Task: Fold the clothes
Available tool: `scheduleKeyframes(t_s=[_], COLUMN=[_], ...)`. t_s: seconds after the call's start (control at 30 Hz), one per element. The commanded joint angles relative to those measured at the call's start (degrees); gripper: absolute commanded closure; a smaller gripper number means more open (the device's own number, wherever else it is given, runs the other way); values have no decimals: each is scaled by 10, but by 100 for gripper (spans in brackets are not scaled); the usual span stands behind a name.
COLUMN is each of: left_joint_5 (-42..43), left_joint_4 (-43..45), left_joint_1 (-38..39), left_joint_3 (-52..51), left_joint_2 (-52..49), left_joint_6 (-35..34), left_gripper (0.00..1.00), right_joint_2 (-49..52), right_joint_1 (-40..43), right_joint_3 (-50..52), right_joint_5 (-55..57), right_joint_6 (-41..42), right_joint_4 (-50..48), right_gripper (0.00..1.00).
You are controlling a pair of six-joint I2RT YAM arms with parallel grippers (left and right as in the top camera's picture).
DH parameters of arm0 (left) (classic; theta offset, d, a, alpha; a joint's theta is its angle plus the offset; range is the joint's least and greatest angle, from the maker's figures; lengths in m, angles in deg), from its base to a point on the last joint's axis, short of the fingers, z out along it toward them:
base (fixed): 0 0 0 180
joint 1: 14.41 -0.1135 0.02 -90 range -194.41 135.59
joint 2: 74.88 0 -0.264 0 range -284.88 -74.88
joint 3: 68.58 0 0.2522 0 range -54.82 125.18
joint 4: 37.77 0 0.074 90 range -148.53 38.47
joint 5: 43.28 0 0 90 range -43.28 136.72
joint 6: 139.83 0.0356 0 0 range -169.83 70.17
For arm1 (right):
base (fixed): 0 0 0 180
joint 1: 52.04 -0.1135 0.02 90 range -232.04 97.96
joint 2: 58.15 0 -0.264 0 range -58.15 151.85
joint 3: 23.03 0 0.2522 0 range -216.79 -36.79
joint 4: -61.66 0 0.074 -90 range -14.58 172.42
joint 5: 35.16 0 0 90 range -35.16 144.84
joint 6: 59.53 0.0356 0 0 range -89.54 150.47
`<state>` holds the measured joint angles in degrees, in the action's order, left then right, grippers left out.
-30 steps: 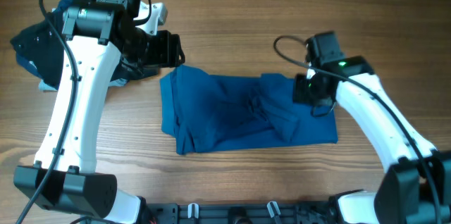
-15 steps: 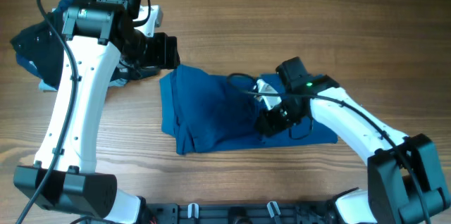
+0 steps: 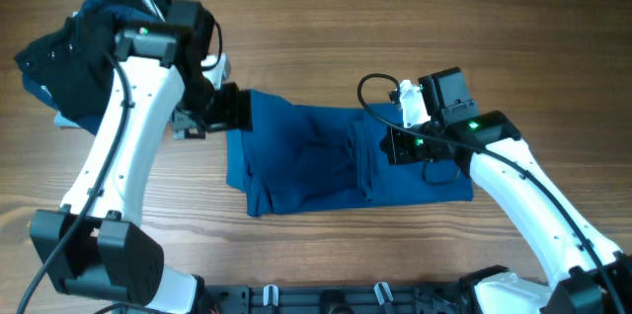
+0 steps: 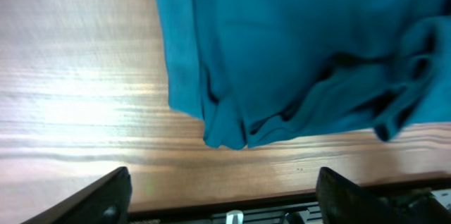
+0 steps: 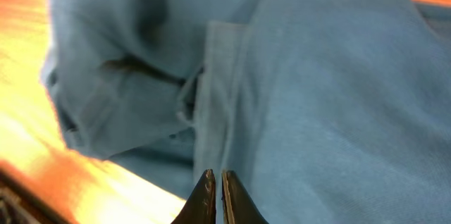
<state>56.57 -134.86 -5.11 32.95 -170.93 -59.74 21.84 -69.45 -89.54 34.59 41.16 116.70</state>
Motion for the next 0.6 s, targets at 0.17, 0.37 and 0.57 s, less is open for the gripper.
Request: scheduleKeyframes(t_s=[0.17,0.37,0.57], left_joint_5=[30,56,138], left_joint_4=[145,302,419], left_joint_1=[-2,-8,-52], left_joint_3=[-177,-319,-396], left_joint_2=[2,2,2], left_joint_6=[-58,-57,-57], left_gripper=[2,0,0], right_joint_2=[107,87,87], right_joint_1=[-17,-28,-28], right_joint_3=[7,6,6], right_joint_5=[-138,-147,-147], right_joint_6=[-107,-124,-120], right_joint_4=[-10,-27,-31], right_gripper=[92,90,91])
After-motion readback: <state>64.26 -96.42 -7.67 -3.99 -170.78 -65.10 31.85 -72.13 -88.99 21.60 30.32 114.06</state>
